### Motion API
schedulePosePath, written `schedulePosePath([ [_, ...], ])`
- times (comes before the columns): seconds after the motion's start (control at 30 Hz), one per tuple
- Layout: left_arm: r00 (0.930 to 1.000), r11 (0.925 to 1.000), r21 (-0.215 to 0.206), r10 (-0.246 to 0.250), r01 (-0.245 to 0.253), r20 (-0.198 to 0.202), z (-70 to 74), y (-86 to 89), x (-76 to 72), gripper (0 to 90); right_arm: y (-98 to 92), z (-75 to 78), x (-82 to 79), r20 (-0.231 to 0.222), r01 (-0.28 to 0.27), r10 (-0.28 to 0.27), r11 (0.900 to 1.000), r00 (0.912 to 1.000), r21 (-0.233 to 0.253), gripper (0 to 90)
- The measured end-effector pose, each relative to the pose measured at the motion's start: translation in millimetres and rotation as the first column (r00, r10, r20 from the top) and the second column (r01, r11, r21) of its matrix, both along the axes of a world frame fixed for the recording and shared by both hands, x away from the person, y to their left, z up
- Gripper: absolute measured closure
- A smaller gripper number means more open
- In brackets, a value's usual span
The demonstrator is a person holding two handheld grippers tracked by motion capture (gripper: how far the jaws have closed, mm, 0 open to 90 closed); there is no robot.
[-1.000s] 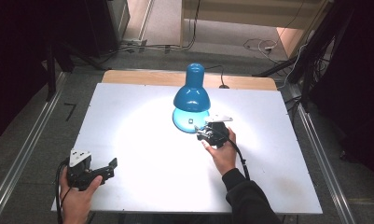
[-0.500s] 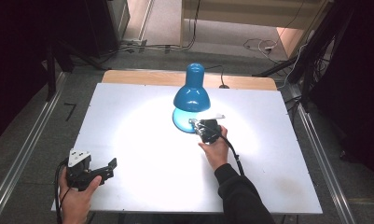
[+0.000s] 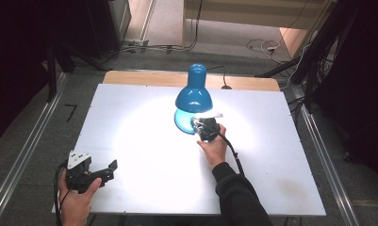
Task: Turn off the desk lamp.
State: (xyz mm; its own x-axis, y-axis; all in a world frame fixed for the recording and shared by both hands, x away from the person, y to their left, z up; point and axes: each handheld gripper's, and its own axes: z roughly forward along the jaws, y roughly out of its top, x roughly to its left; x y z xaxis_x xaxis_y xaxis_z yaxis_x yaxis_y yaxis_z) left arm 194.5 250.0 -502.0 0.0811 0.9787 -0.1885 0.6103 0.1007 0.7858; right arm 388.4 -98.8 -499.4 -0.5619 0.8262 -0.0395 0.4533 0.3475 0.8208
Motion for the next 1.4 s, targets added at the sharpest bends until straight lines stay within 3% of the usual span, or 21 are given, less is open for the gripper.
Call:
schedulePosePath([
  [0.93,1.0,1.0,0.002,-0.001,0.001,0.005,1.2,-2.0,-2.1,5.5,-0.9,-1.5,1.0,0.001,-0.003,0.003,1.0,1.0,0.021,88.2],
  [1.27,1.0,1.0,-0.001,-0.004,0.004,0.008,2.0,-1.2,-2.8,5.5,-2.1,-2.2,3.2,0.004,0.011,-0.011,1.0,0.9999,0.024,88.4],
  [1.3,1.0,1.0,-0.001,-0.005,0.005,0.007,2.0,-1.2,-2.9,5.5,-5.2,-3.8,6.0,0.016,0.031,-0.032,0.999,0.9994,0.019,88.4],
  [1.33,1.0,1.0,-0.003,-0.004,0.004,0.009,2.0,-1.4,-3.0,5.5,-6.4,-3.4,6.9,-0.003,0.032,-0.032,0.999,0.9995,0.038,88.4],
  [1.4,0.9999,1.0,-0.002,-0.006,0.006,0.008,1.9,-1.1,-2.8,5.5,-6.4,-3.2,7.1,0.0,0.029,-0.029,0.999,0.9996,0.031,88.5],
])
